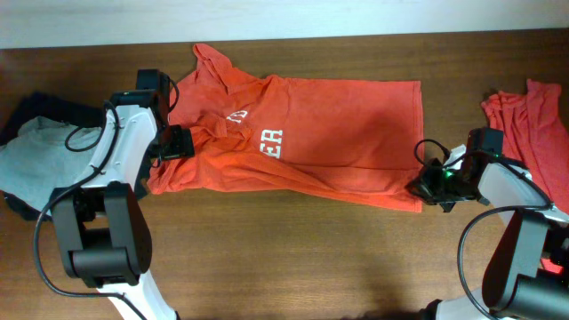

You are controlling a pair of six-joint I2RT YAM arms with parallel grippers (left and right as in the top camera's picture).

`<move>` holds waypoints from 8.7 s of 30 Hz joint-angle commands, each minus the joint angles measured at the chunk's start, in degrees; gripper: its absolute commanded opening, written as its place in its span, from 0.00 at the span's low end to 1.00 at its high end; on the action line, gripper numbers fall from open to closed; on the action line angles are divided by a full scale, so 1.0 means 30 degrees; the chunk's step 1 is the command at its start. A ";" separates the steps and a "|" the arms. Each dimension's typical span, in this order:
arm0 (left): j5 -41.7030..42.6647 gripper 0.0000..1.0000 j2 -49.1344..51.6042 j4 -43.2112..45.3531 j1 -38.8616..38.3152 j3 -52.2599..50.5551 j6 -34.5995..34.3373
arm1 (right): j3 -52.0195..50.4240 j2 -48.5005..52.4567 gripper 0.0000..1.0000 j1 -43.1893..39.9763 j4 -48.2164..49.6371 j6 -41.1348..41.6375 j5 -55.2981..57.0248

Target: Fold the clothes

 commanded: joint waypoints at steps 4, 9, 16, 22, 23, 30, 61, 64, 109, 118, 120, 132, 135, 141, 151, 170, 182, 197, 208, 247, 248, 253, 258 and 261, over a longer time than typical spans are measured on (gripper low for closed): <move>0.0189 0.96 -0.0007 0.0015 0.0000 -0.0029 0.0255 | 0.0393 0.0131 0.04 -0.0379 0.1545 0.0182 -0.0809; 0.0189 0.96 -0.0007 0.0051 -0.0007 -0.0029 0.0255 | 0.0393 0.0131 0.04 -0.0692 0.3009 0.0984 -0.1122; 0.0189 0.96 -0.0007 0.0058 0.0000 -0.0029 0.0255 | 0.0386 0.0131 0.04 -0.0648 0.5741 0.1107 -0.0954; 0.0124 0.96 -0.0007 0.0051 0.0000 -0.0029 0.0270 | 0.0386 0.0131 0.04 -0.0656 0.6193 0.1107 0.0488; 0.0124 0.96 -0.0007 0.0051 0.0000 -0.0029 0.0284 | 0.0386 0.0131 0.04 -0.0656 0.6302 0.1100 0.0707; -0.0036 0.96 -0.0007 0.0051 0.0000 -0.0029 0.1013 | 0.0386 0.0131 0.04 -0.0692 0.6397 0.1115 0.1974; 0.6098 0.84 0.1821 0.5129 -0.0044 -0.0036 1.0236 | -0.0248 0.0138 0.47 -0.0648 -0.3759 -0.1938 0.2463; 0.6040 0.83 0.2426 0.5945 -0.0036 -0.0029 0.9639 | -0.1690 0.0138 0.39 -0.0648 -0.0947 -0.0750 0.2521; 0.6703 0.73 0.3279 0.6448 -0.0022 -0.0022 0.6601 | 0.0131 0.0124 0.04 -0.0685 -0.4051 0.0175 1.1956; 0.6798 0.54 0.1384 0.6084 0.0729 0.0488 0.6229 | 0.0131 0.0124 0.04 -0.0685 -0.4044 0.0175 1.1956; 0.6929 0.61 0.0634 0.6353 0.0969 0.0641 0.6244 | 0.0131 0.0124 0.04 -0.0685 -0.4044 0.0175 1.1948; 0.8779 0.62 0.1246 0.5683 -0.0066 -0.1056 0.7242 | 0.0131 0.0124 0.04 -0.0685 -0.4058 0.0175 1.1956; 0.8772 0.57 0.1246 0.5654 -0.0073 -0.1115 0.7890 | 0.0131 0.0124 0.04 -0.0685 -0.4051 0.0175 1.1956; 0.8335 0.40 0.1450 0.5770 -0.0102 -0.1953 0.7985 | 0.0131 0.0124 0.04 -0.0685 -0.4044 0.0175 1.1956; 0.7439 0.17 0.1858 0.6980 -0.0153 -0.2004 0.8262 | 0.0131 0.0124 0.04 -0.0685 -0.4051 0.0175 1.1956; 0.6768 0.44 0.1858 0.6819 -0.0299 -0.2040 0.7737 | 0.0131 0.0124 0.04 -0.0685 -0.4036 0.0175 1.1963; 0.7023 0.01 0.3140 0.6790 -0.0255 -0.1858 0.7337 | 0.0131 0.0124 0.04 -0.0685 -0.4044 0.0175 1.1970; 0.6251 0.00 0.2594 0.6856 0.0933 -0.0911 0.6652 | 0.0131 0.0124 0.04 -0.0685 -0.4554 0.1333 1.5023; 0.6237 0.11 0.2412 0.6484 0.1166 0.0372 0.6244 | 0.0131 0.0124 0.04 -0.0685 -0.4554 0.1319 1.5045; 0.6098 0.00 0.1632 0.6142 0.0605 -0.1778 0.7082 | 0.0131 0.0124 0.11 -0.0692 -0.4619 0.1326 1.4885; 0.6105 0.00 0.1632 0.6229 0.0947 -0.1770 0.7067 | 0.0131 0.0124 0.08 -0.0685 -0.4626 0.1326 1.5045; 0.6113 0.04 0.1625 0.6360 0.2004 -0.1647 0.6943 | 0.0131 0.0124 0.07 -0.0685 -0.4626 0.1326 1.5329; 0.6885 0.47 0.0933 0.3796 0.2390 -0.0510 0.6586 | 0.0131 0.0124 0.61 -0.0685 -0.4641 0.1326 1.5212; 0.8510 0.49 0.0393 0.1654 0.2390 -0.0488 0.6018 | 0.0131 0.0124 0.77 -0.0685 -0.4648 0.1326 1.4892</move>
